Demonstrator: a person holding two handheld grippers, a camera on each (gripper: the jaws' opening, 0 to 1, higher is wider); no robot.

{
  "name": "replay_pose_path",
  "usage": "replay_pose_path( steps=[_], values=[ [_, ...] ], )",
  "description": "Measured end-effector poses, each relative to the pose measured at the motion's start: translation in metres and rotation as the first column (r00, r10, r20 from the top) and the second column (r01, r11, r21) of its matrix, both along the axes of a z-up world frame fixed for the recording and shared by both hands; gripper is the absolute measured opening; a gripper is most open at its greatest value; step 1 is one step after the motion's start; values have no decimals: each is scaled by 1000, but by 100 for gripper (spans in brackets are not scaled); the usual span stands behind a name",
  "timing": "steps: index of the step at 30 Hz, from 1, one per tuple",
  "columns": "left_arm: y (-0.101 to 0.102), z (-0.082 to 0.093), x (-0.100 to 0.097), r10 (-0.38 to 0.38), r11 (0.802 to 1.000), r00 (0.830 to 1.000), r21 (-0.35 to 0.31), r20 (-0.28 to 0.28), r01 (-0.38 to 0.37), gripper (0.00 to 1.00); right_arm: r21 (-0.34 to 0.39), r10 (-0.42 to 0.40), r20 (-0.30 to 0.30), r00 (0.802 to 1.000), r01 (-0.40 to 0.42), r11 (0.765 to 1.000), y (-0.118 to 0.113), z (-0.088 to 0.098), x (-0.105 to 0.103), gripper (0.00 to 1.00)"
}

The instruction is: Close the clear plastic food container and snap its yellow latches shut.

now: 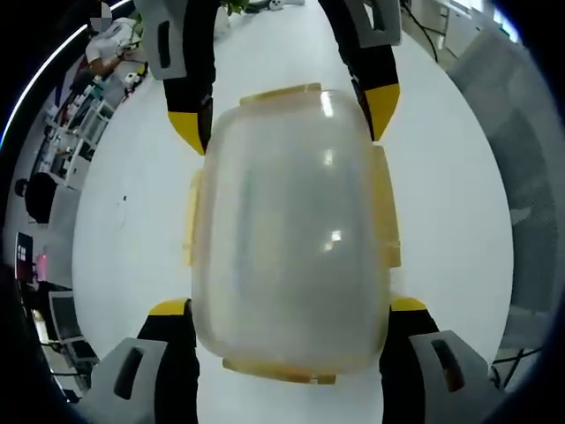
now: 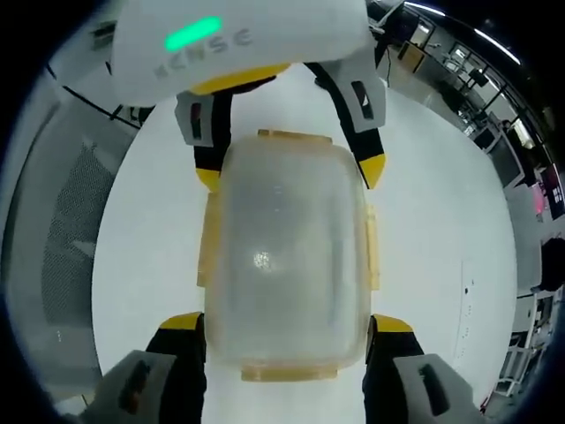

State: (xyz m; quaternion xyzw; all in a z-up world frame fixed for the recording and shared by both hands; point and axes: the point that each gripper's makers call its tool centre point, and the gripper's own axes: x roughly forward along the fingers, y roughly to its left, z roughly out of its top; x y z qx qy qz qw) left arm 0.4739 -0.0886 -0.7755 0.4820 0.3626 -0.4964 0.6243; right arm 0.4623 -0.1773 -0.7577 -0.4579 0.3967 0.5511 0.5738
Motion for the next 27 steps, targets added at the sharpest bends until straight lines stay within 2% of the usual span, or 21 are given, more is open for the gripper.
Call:
replay_pose_path(
  steps=[16,27],
  values=[
    [4,1,23,9,1000,1000,-5,1,-9,83,4,6,4,1000,-6,1000,5,0,25,72],
    [5,1,33,10,1000,1000,-1,0,-10,83,12,8,5,1000,-8,1000,6,0,34,73]
  ],
)
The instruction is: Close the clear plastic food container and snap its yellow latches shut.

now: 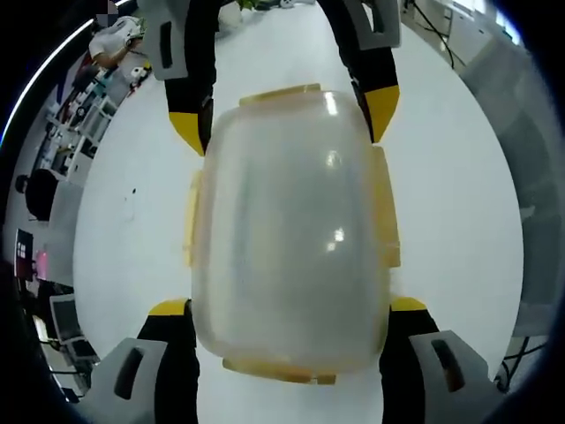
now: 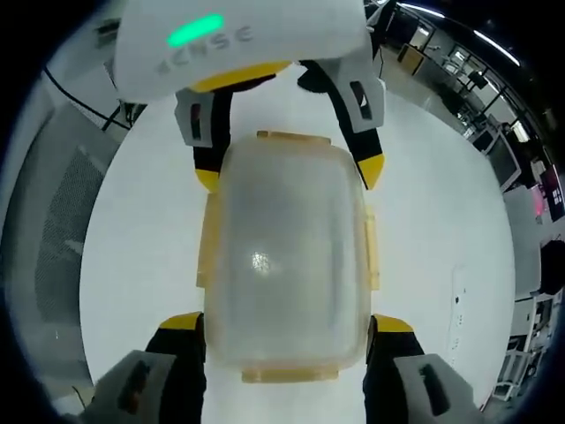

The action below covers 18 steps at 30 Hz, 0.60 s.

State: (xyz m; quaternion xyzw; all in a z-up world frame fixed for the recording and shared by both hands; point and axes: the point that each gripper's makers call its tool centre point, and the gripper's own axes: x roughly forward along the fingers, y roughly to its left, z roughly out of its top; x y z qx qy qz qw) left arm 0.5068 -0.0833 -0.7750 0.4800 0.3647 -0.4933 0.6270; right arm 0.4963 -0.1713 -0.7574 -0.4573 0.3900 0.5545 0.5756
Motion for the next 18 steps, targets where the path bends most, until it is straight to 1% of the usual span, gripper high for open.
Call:
replay_pose_path(
  steps=[7,10,11,12,14,15,16,18],
  values=[
    [0,0,0,1,1000,1000,1,3,-1,83,0,-2,7,1000,2,1000,0,0,0,73],
    [0,1,-1,9,1000,1000,-6,3,-9,83,11,-2,23,1000,2,1000,0,-1,-1,75],
    [-1,1,-1,13,1000,1000,-12,2,-13,83,15,-1,27,1000,0,1000,0,-2,-2,76],
    [-1,2,-2,15,1000,1000,-17,3,-15,83,29,-6,28,1000,5,1000,1,-2,-3,80],
    [0,4,-1,32,999,999,-33,12,-32,82,72,-38,19,999,36,997,5,-2,-5,86],
    [0,6,-1,42,998,999,-43,12,-41,82,72,-46,15,999,45,996,3,-3,-7,89],
    [0,7,-1,45,998,999,-49,17,-45,84,71,-38,22,999,36,997,2,-4,-7,90],
    [0,9,0,52,996,998,-71,30,-50,89,58,-34,52,998,31,998,-3,-6,-8,91]
  ],
)
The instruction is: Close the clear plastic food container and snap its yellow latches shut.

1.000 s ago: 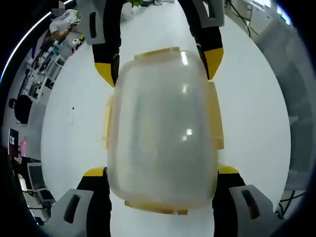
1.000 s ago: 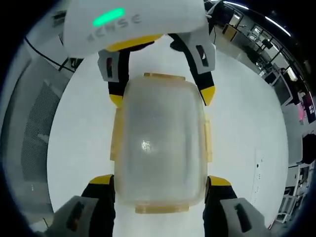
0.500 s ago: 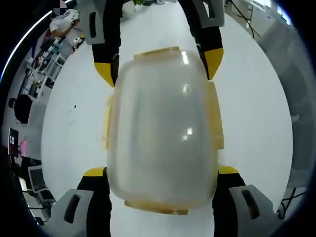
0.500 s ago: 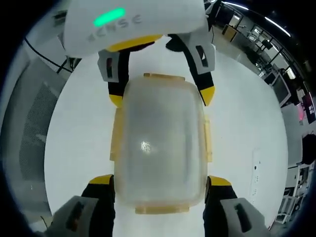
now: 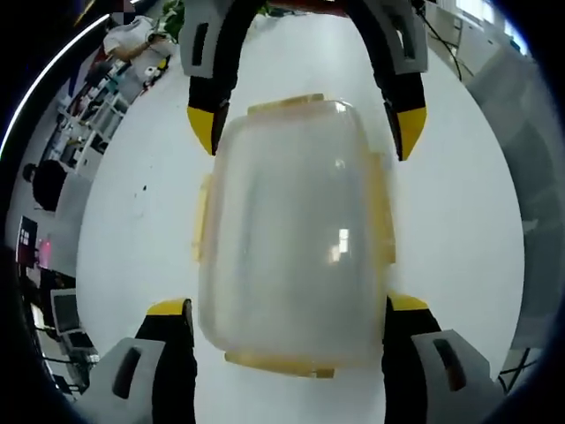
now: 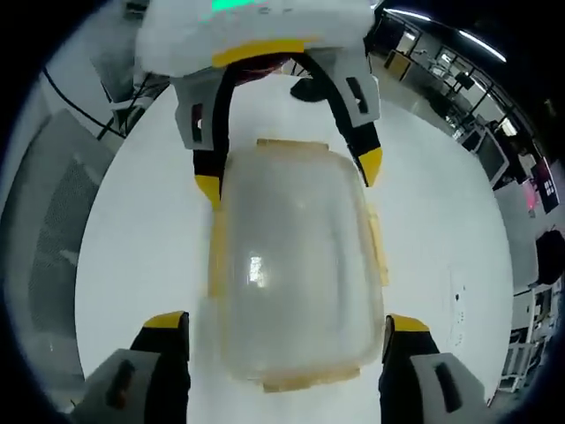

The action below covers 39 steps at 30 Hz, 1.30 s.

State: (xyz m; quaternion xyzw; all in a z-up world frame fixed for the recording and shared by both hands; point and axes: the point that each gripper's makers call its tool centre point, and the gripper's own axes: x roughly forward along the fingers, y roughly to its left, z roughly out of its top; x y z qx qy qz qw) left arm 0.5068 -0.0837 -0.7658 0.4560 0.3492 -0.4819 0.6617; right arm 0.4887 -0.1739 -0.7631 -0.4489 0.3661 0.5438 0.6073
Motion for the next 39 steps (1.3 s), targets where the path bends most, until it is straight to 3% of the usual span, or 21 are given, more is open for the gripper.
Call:
replay_pose_path(
  steps=[7,18,22,28,32,34,39],
  values=[
    [4,5,-1,24,1000,999,-14,42,-24,97,30,-37,45,998,36,999,-5,2,-3,95],
    [5,8,-13,53,998,997,-34,57,-52,98,68,-68,84,994,62,996,-3,17,-7,94],
    [3,13,-17,82,994,995,-70,58,-78,98,85,-82,91,992,75,994,-3,20,-12,94],
    [-2,23,-20,166,970,985,-188,55,-153,98,188,-176,74,982,160,969,0,27,-14,93],
    [1,24,-22,183,965,981,-201,60,-168,98,197,-177,79,981,159,967,-1,25,-20,93],
    [2,24,-23,192,962,980,-207,57,-176,97,226,-214,58,975,196,954,0,26,-21,93],
    [0,30,-26,234,937,972,-275,35,-215,97,271,-249,41,968,229,935,1,29,-25,93]
  ],
)
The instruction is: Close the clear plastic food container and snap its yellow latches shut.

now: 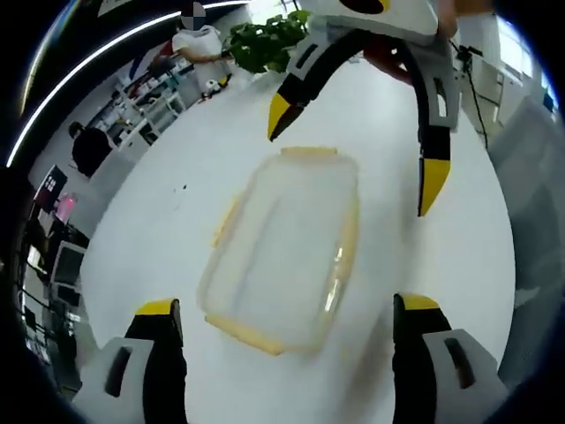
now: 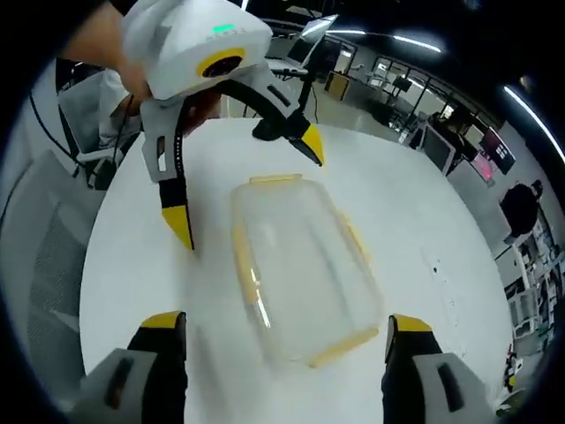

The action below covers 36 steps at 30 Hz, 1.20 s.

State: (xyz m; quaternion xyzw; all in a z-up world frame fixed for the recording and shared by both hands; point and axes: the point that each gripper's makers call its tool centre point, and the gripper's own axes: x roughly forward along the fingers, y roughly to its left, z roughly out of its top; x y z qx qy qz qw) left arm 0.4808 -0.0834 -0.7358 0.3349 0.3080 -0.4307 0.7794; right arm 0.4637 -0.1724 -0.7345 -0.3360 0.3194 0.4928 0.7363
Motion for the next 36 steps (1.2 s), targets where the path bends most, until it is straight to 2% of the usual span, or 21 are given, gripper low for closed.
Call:
replay_pose_path(
  steps=[4,8,11,16,20,23,25,28,36],
  values=[
    [-3,5,-3,31,997,999,-65,-14,-32,98,68,-52,-11,999,53,996,2,4,-1,93],
    [-9,8,-9,53,988,998,-146,-27,-57,98,151,-126,-35,991,130,980,5,11,1,94],
    [-6,8,-11,82,984,996,-156,-30,-86,98,177,-141,-27,990,144,974,6,15,1,94],
    [-4,14,-12,135,965,990,-223,-44,-142,98,211,-167,-29,985,170,963,6,18,-2,93],
    [-4,23,-13,165,941,985,-290,-44,-171,97,232,-182,-21,983,182,956,4,20,-6,92],
    [-3,24,-18,173,935,984,-307,-43,-177,96,254,-196,-17,980,194,947,3,22,-9,92],
    [-2,23,-22,170,937,985,-302,-38,-173,96,264,-198,3,980,191,945,3,24,-12,91],
    [-1,26,-27,167,935,986,-314,-26,-166,96,300,-228,7,974,215,929,0,27,-16,91],
    [-1,28,-40,165,933,986,-321,-11,-159,95,328,-262,37,964,236,915,-10,31,-29,89]
  ],
)
